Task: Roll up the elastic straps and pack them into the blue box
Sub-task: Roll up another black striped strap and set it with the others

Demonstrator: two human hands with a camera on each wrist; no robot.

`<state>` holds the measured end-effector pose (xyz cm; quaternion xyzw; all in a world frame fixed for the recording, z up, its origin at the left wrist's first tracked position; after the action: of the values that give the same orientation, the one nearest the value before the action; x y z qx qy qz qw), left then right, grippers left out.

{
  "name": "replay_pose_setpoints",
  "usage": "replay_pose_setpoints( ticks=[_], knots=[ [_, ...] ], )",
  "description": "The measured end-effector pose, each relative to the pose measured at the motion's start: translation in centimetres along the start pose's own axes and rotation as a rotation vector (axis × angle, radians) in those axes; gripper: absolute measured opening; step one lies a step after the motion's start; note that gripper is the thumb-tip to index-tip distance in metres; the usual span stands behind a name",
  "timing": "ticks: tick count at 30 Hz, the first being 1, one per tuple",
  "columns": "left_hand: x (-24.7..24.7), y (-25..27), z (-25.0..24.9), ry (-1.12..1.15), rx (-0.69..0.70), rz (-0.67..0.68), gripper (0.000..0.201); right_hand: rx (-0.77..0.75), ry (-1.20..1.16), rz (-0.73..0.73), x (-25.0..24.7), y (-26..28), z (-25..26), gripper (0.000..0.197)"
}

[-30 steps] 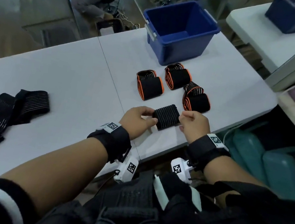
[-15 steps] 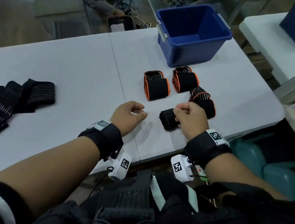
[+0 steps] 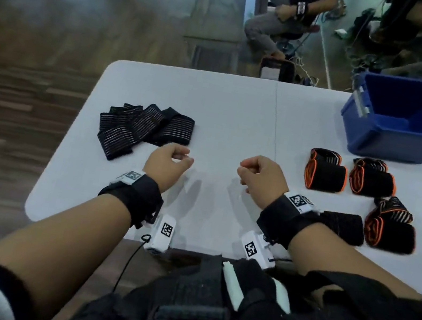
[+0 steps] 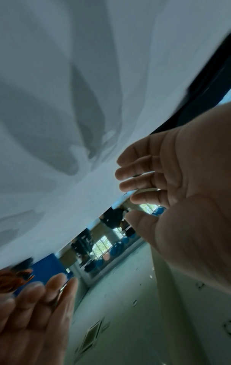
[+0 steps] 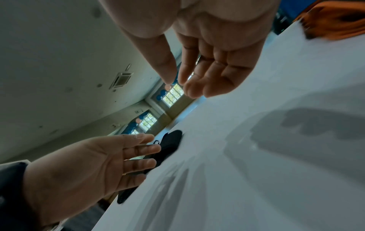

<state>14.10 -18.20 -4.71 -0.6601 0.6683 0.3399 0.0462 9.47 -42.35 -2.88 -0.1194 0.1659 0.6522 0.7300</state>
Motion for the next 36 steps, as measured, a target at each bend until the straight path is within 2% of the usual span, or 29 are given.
replay_pose_setpoints(
  ticks=[5,10,15,18,20,23,25,30,33,36],
  knots=[
    [-7.5,-1.4,2.8,0.009,-0.029,-0.158,0.020,-0.074,0.071,0.133,5.7,-2.5,2.5,0.004],
    [-13.1,-2.6,5.2,-0.079,-0.059,-0.321,0.024,-0.127,0.160,0.220,9.7,-5.0,4.3,0.010],
    [-16.3,-4.2,7.0,-0.185,-0.084,-0.356,0.030,-0.140,0.239,0.247,12.2,-8.1,5.5,0.011],
    [-17.1,-6.0,7.9,-0.253,-0.089,-0.339,0.036,-0.144,0.292,0.255,13.5,-10.1,6.2,0.006],
    [-17.0,-7.1,8.7,-0.318,-0.105,-0.282,0.045,-0.135,0.322,0.254,14.2,-11.3,6.6,0.003],
    [-16.3,-8.0,9.6,-0.426,-0.114,-0.167,0.061,-0.107,0.317,0.228,15.3,-12.9,6.8,0.006],
    [-16.0,-8.0,10.1,-0.522,-0.100,-0.150,0.068,-0.089,0.310,0.215,16.2,-13.9,6.8,0.009],
    [-16.0,-6.6,10.7,-0.672,-0.024,-0.121,0.071,-0.074,0.349,0.225,18.8,-16.4,6.4,0.010],
    [-16.4,-5.2,11.3,-0.721,-0.002,-0.082,0.072,-0.100,0.474,0.227,20.2,-17.7,6.7,0.009],
    [-16.7,-3.6,12.3,-0.743,0.029,-0.058,0.073,-0.081,0.626,0.243,21.0,-18.5,6.4,0.019]
  ],
)
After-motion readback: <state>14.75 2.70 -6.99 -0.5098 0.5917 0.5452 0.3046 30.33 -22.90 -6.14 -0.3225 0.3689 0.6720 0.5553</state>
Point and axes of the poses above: each hand's wrist, its own y-axis away from the middle knuckle, its own x-axis out of the palm, z = x × y, the point moved 5 cm from there along -y, towards the middle knuckle, and after that the axes turned 13 degrees about -x, right-handed, at the moved point
